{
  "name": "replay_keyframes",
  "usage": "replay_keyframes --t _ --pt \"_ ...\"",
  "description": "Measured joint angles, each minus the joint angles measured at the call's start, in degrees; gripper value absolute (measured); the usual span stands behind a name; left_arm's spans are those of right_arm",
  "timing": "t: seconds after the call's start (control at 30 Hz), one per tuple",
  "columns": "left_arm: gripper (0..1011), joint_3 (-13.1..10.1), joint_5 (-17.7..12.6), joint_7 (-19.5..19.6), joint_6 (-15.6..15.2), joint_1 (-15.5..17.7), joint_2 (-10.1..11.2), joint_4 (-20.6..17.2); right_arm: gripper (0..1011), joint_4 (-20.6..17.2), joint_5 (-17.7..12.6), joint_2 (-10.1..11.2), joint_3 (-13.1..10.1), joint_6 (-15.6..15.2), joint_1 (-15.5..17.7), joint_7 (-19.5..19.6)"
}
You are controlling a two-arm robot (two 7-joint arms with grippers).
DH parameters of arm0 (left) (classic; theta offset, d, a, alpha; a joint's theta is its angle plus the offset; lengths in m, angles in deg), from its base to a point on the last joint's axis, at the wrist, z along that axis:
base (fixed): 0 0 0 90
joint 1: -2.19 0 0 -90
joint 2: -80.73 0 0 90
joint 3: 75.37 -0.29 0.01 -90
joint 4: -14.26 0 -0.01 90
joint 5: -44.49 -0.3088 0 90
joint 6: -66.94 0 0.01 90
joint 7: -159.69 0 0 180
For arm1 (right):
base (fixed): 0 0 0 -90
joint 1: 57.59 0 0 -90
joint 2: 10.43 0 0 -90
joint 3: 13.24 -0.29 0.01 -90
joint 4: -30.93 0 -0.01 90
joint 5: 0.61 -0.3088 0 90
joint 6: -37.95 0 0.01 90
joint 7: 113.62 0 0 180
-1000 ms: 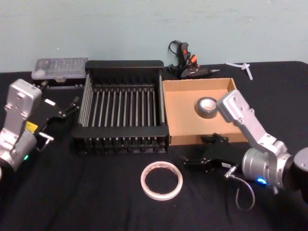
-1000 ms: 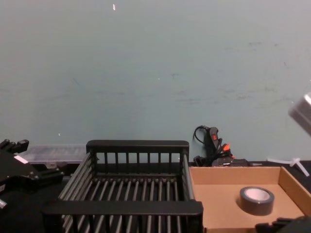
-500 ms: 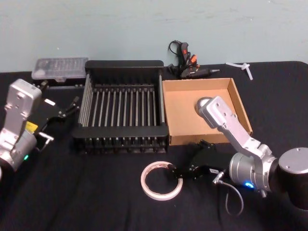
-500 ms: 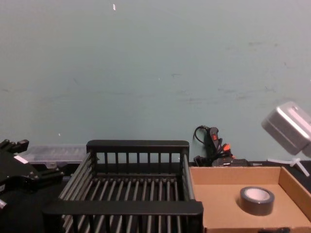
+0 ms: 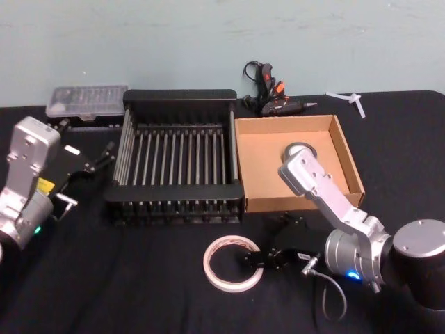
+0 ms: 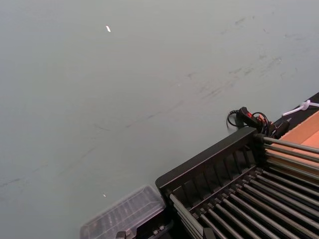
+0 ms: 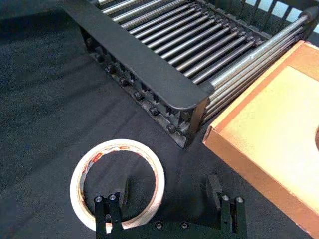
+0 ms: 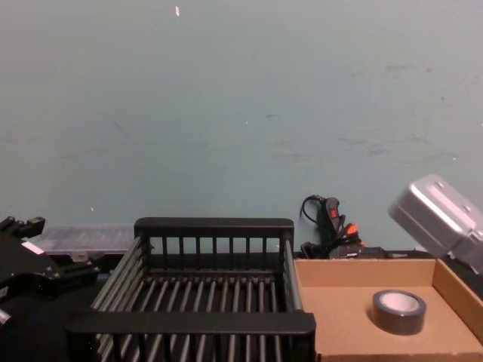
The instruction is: Pick up the white tape and place it into the black box , Pick up the silver tape and place it into the brown box.
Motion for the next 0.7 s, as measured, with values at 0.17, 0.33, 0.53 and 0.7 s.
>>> replay_keyframes --t 0.17,0.33,0.53,0.7 --pt "1001 0.0 0.0 0.0 0.0 0.0 0.0 0.0 1002 0.12 0.44 -0.21 0.35 -0.32 -0.08 -0.16" --pt "1001 0.0 0.0 0.0 0.0 0.0 0.0 0.0 1002 0.41 1.14 -0.48 0.72 -0.7 -0.3 -0.41" --pt "1001 0.0 0.0 0.0 0.0 0.0 0.0 0.0 1002 0.78 1.73 -0.75 0.97 -0.86 -0.55 -0.62" --pt "1001 0.0 0.0 0.0 0.0 0.0 0.0 0.0 1002 1.17 2.11 -1.06 1.05 -1.13 -0.69 -0.86"
